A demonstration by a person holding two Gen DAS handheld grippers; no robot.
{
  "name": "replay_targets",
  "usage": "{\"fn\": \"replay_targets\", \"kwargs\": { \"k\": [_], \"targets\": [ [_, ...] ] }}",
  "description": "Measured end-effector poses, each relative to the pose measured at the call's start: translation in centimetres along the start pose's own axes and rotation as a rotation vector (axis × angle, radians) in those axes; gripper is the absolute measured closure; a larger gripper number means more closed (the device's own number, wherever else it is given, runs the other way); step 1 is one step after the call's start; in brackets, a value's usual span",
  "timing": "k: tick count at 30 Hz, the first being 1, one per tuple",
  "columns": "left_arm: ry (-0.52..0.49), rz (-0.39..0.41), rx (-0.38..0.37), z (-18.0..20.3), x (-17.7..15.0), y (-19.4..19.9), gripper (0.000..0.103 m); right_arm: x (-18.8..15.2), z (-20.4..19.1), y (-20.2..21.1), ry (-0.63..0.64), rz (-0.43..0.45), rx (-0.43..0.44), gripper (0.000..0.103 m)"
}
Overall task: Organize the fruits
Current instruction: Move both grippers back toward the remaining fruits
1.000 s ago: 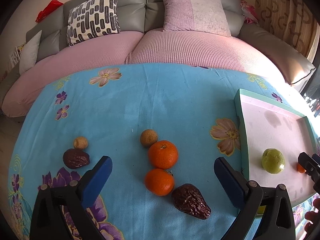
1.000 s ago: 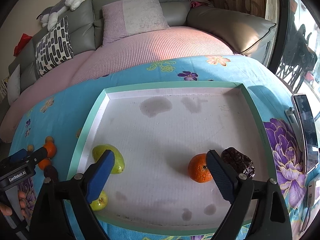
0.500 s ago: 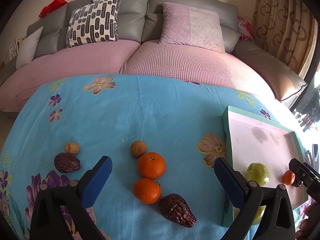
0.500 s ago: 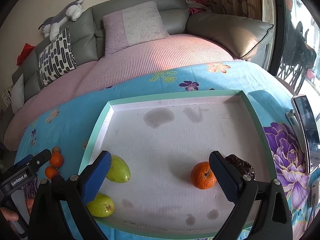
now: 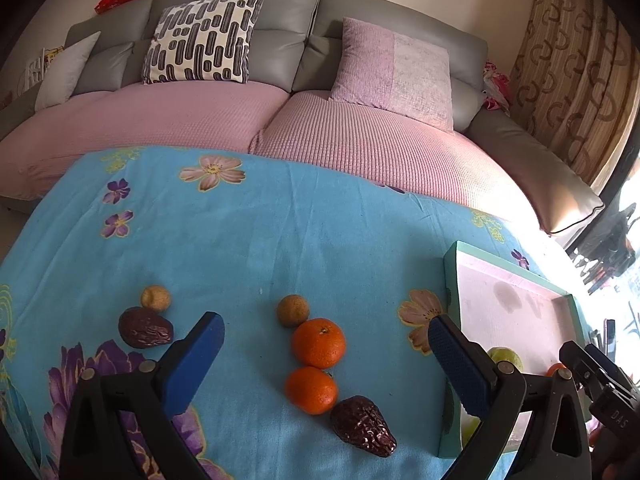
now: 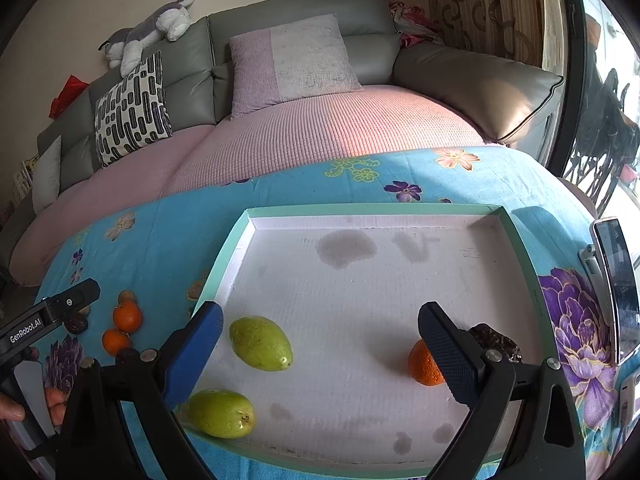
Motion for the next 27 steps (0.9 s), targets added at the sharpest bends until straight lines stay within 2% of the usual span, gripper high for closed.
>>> {"fn": "replay_targets", "kwargs": {
  "k": [8, 12, 17, 20, 23, 27],
  "targets": [
    [0.088, 0.035, 0.127, -5.5, 0.3, 1.7, 0.0, -0.3, -3.1, 0.0, 0.013, 0.02, 0.117, 0.005],
    [0.137, 0.075, 0.161, -8.1, 0.4, 3.0, 0.0, -0.8, -5.2, -0.1, 0.036, 0.021, 0.172, 0.005],
    [0.138, 0.103, 0.212, -9.9, 0.5, 4.2, 0.0, -1.8, -8.0, -0.3, 0.094, 0.011, 0.212, 0.005],
    [0.146, 0.098, 0.223, -10.9, 0.2, 4.1, 0.0, -2.4, -9.4, -0.5, 0.119, -0.001, 0.232, 0.005],
    [0.15, 0.067, 0.204, -11.7, -0.2, 3.6, 0.0, -3.1, -10.7, -0.7, 0.149, -0.017, 0.249, 0.005],
    [0.197, 0.044, 0.238, -12.7, -0.8, 3.1, 0.0, -4.0, -12.3, -1.3, 0.187, -0.046, 0.267, 0.005]
  ]
}}
Point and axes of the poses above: each gripper's, at about its wrist camera, not at the fingertips, and y roughly against the way its jaws point, z to its right, x to its top, the point moved 3 cm from there along -y, roughly the way its jaws point, and after that the axes turned 9 degrees about -y, right-handed, at the moved point
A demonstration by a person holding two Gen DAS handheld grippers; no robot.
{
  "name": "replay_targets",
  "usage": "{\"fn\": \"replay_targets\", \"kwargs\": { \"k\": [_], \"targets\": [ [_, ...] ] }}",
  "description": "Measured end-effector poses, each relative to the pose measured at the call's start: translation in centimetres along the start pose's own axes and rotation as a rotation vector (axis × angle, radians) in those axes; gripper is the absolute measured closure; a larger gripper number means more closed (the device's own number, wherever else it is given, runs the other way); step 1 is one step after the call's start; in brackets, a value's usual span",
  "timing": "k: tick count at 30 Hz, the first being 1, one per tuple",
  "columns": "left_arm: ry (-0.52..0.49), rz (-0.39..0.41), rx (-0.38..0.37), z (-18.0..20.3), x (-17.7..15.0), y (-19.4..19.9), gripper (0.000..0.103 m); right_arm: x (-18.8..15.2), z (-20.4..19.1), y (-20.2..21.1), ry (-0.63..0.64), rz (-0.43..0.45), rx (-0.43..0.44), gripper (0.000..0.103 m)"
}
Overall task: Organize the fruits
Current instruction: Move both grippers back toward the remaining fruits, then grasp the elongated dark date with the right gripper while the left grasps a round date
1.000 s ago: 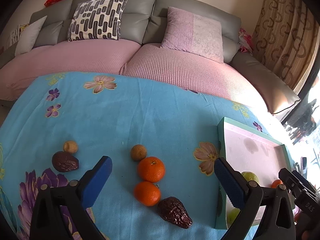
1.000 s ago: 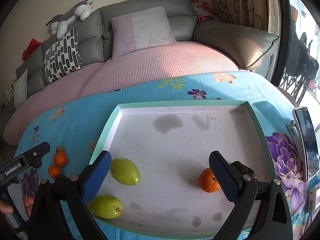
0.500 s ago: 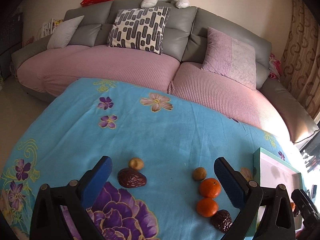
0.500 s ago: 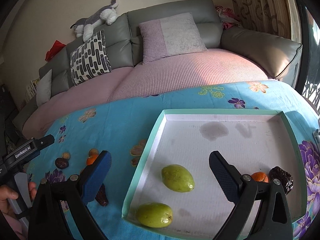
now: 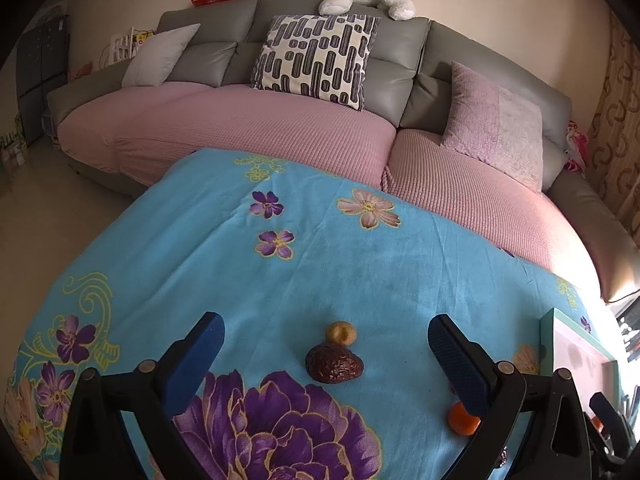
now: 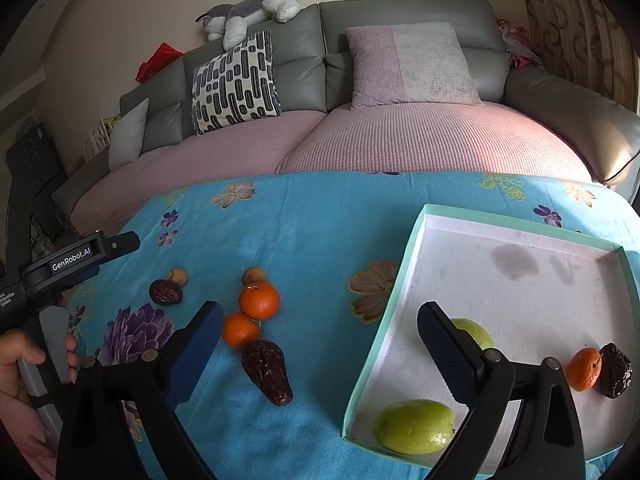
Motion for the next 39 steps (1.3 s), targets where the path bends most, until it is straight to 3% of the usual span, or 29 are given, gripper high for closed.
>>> {"fn": "replay_targets", "kwargs": {
  "k": [8, 13, 16, 21, 25, 27, 31, 39],
  "targets": [
    [-0.005, -0.062, -0.043, 0.3, -1.2, -2.5, 0.0, -1.6, -2.4, -1.8, 0.068, -0.072, 0.018, 0.005],
    [0.001, -0.147, -0.058, 0.2, -2.7, -4.8, 0.002, -3.2, -3.4, -3.9, 0.096, -0.16, 0.011, 0.005],
    [0.018, -0.182, -0.076, 0.1, -3.3, -5.8, 0.015, -4.0, -3.7, -4.9, 0.122, -0.199, -0.007, 0.006],
    [0.033, -0.19, -0.093, 0.1, -3.5, -5.9, 0.03, -4.8, -3.7, -6.0, 0.134, -0.246, -0.032, 0.025],
    [0.041, -0.194, -0.129, 0.3, -3.5, -5.7, 0.057, -4.8, -3.7, -5.8, 0.139, -0.25, -0.023, 0.041],
    [0.053, -0.193, -0.144, 0.3, -3.4, -5.6, 0.057, -4.8, -3.8, -5.8, 0.139, -0.251, -0.016, 0.045],
    [0.062, -0.192, -0.156, 0.5, -3.2, -5.4, 0.057, -4.8, -3.8, -5.8, 0.134, -0.26, -0.007, 0.066],
    [0.042, -0.141, -0.209, 1.6, -2.1, -3.5, 0.057, -3.6, -3.4, -4.2, 0.102, -0.201, 0.017, 0.067]
  ]
}}
Point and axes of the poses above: each gripper's, at about its wrist camera, not at the fingertips, and y roughly against the way its jaws point, z to its right, x to its top, the point moved 3 cm from there along -y, roughly the way its jaws point, and after that the axes turned 9 degrees about -y, right-handed, at the moved point
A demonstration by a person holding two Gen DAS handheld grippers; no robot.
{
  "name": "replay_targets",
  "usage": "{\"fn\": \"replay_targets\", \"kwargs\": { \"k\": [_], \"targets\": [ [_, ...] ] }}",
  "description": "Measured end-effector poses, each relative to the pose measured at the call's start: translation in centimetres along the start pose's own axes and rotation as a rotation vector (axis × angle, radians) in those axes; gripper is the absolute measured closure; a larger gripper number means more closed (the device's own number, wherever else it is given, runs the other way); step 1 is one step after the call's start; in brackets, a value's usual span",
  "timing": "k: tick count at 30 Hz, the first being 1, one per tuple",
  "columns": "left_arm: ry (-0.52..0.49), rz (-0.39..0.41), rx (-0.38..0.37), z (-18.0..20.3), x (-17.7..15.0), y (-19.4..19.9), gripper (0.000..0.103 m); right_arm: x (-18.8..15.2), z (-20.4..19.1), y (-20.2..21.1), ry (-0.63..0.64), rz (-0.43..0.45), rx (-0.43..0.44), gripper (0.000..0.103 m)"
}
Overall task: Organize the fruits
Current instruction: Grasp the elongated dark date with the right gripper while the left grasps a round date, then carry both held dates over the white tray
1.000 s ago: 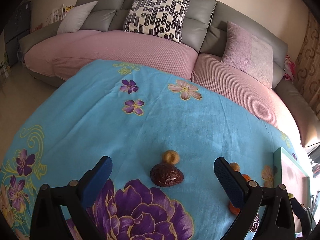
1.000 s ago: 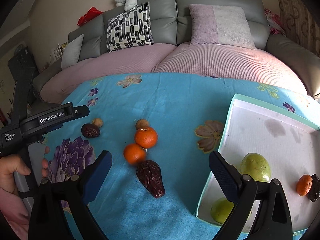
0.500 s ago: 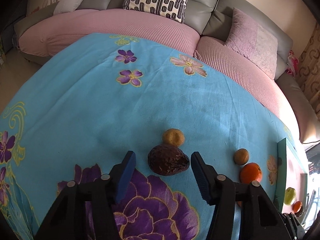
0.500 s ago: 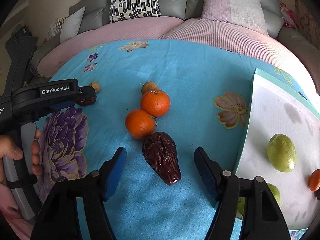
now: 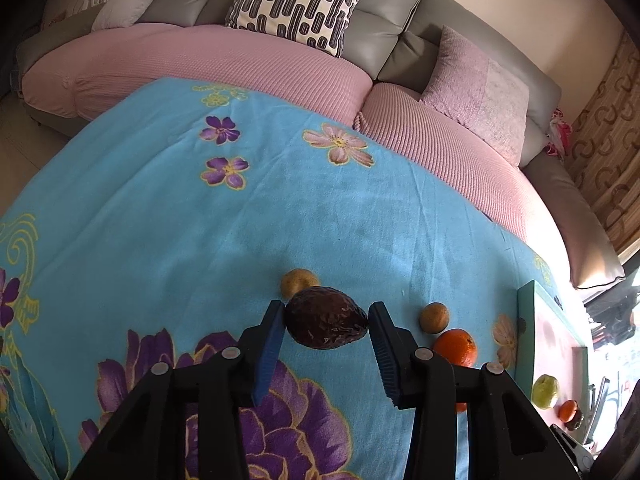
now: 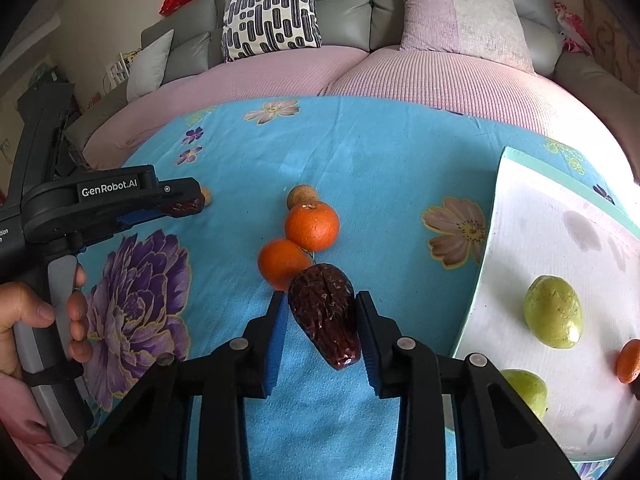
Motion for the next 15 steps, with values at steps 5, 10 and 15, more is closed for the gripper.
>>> {"fn": "replay_targets", "kwargs": {
  "k": [5, 10, 15],
  "targets": [
    [-0.026, 0.043, -0.043, 1.7, 0.8, 1.9, 0.057, 0.8, 0.7, 1.9, -0.029, 0.064, -0.01, 0.067],
    [-0.067, 0.071, -0.091, 3.8, 1.3, 3.2, 0.057, 1.4, 2.1, 2.7, -0.07, 0.093, -0.042, 0.067],
    [-0.101, 0.071, -0.13, 5.7, 1.2, 3.5, 0.057, 1.7, 3.7, 3.4, -0.105, 0.108, -0.074, 0.067]
  ]
}}
Point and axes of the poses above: each gripper's, at about its wrist camera, not at the fingertips, and y roughly against the way its jaws point, z to its right, x to its top, the point moved 3 cm from there along -y, roughly the way its jaws point, and after that the axes turned 9 degrees about -y, right-handed, at the moved point
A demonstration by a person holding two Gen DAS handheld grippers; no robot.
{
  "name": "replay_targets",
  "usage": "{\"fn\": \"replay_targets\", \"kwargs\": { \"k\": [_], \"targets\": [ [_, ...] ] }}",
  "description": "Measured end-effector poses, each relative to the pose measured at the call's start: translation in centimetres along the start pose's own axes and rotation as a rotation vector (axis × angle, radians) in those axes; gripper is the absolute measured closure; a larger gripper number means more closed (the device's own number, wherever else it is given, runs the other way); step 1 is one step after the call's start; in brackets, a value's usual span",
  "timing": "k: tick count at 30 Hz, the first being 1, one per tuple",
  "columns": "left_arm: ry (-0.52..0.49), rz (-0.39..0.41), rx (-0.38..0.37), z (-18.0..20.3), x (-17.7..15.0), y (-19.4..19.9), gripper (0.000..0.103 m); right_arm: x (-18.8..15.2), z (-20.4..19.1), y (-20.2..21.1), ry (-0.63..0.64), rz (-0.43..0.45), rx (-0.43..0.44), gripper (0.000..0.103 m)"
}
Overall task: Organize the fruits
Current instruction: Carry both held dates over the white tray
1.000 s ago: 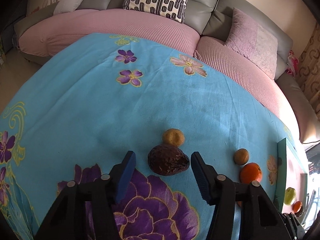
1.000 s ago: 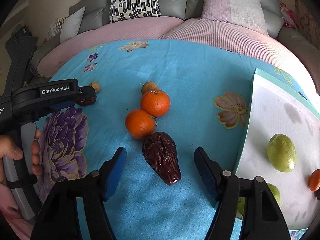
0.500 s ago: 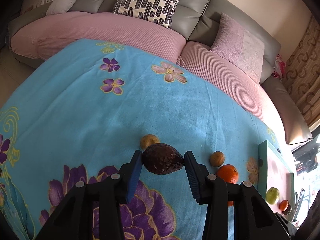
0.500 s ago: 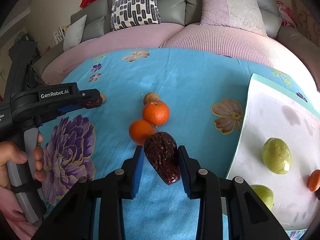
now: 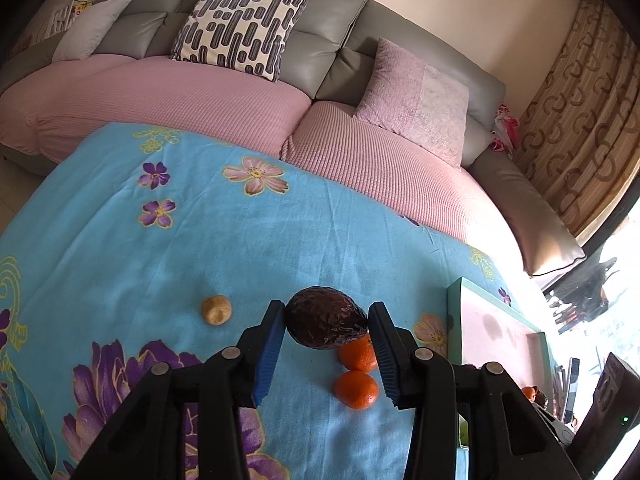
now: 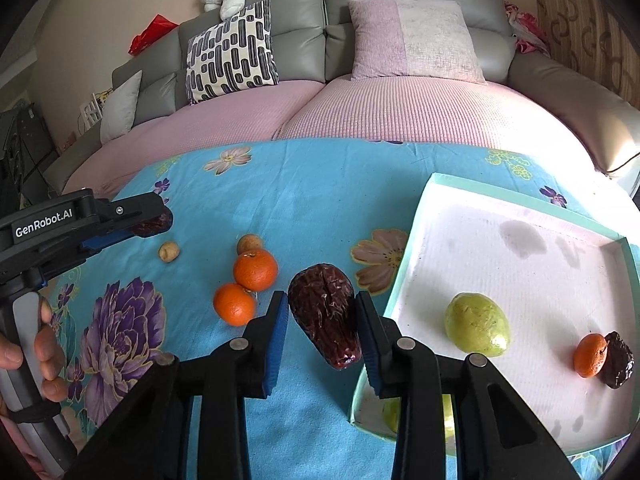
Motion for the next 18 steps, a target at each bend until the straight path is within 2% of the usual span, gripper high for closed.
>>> {"fn": "replay_targets", "kwargs": {
  "k": [10, 18],
  "targets": [
    [-0.082, -0.035, -0.077, 4.6, -0.7, -1.1, 0.057, 1.2, 5.2, 1.5, -0.099, 0.035, -0.089, 0.067],
    [-0.184, -0.092, -0.146, 9.9, -2.0, -2.8, 0.057, 2.2, 10.8, 3.4, -0.206, 0.082, -0.187, 0.067]
  ]
}}
Point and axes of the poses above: each gripper's, at about its wrist camera, not at the fingertips, and y roughly against the way its jaws point, z to its right, x to its top, the point moved 3 cm from there along -y, roughly the way its jaws point, and after that the axes turned 9 degrees about -y, right-handed, at the moved point
